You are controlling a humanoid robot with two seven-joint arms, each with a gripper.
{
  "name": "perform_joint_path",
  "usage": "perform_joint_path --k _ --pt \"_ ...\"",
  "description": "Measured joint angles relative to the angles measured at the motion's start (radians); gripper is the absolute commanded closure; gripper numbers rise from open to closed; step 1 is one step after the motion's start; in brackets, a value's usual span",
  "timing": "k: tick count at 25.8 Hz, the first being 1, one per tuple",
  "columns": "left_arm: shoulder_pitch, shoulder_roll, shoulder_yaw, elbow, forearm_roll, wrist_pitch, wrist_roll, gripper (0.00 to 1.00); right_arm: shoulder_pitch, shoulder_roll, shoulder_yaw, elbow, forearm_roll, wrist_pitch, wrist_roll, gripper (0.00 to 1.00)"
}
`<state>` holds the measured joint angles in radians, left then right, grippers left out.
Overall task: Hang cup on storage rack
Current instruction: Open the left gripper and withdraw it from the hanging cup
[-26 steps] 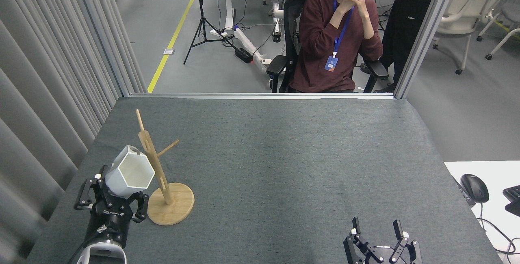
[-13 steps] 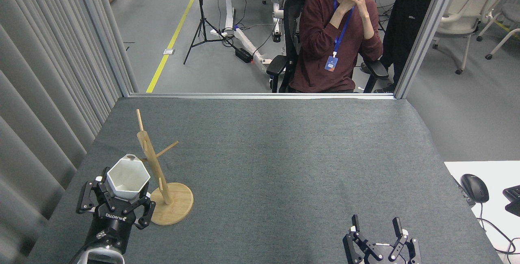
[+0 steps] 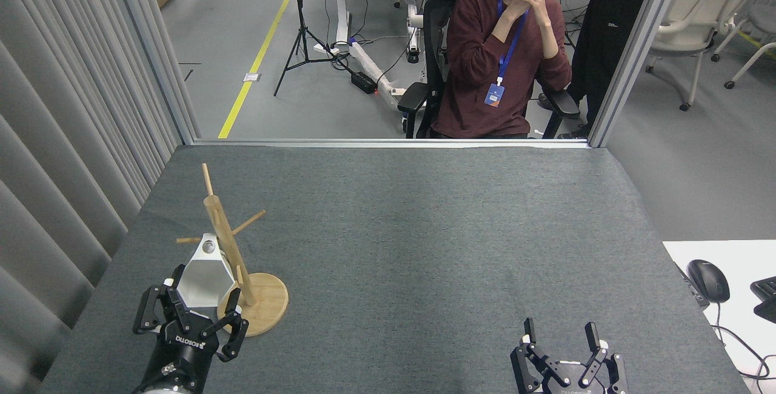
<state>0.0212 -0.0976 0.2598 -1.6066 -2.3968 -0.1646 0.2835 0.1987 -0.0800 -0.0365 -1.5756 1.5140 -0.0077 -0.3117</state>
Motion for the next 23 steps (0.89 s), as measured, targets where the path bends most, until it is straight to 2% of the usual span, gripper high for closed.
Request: perform_joint_path --k 9,13,19,23 --pt "0.041 0.006 -0.008 0.004 0.025 0.023 0.009 0.0 -0.001 -0.001 0.0 -0.001 0.0 0.0 -0.003 0.02" --pt "0.092 0.017 -0.008 0.005 0.101 0.029 0.009 0.0 0.0 -0.001 0.001 -0.001 0.0 0.0 -0.003 0.02" --pt "0.199 0.059 -0.008 -0.018 0.495 -0.042 -0.017 0.0 0.006 -0.012 0.002 -0.004 0.0 -0.002 -0.005 0.02" --pt "0.262 0.091 -0.008 -0.067 0.731 -0.11 -0.082 0.0 0.045 -0.048 -0.002 -0.031 0.0 -0.018 -0.006 0.02"
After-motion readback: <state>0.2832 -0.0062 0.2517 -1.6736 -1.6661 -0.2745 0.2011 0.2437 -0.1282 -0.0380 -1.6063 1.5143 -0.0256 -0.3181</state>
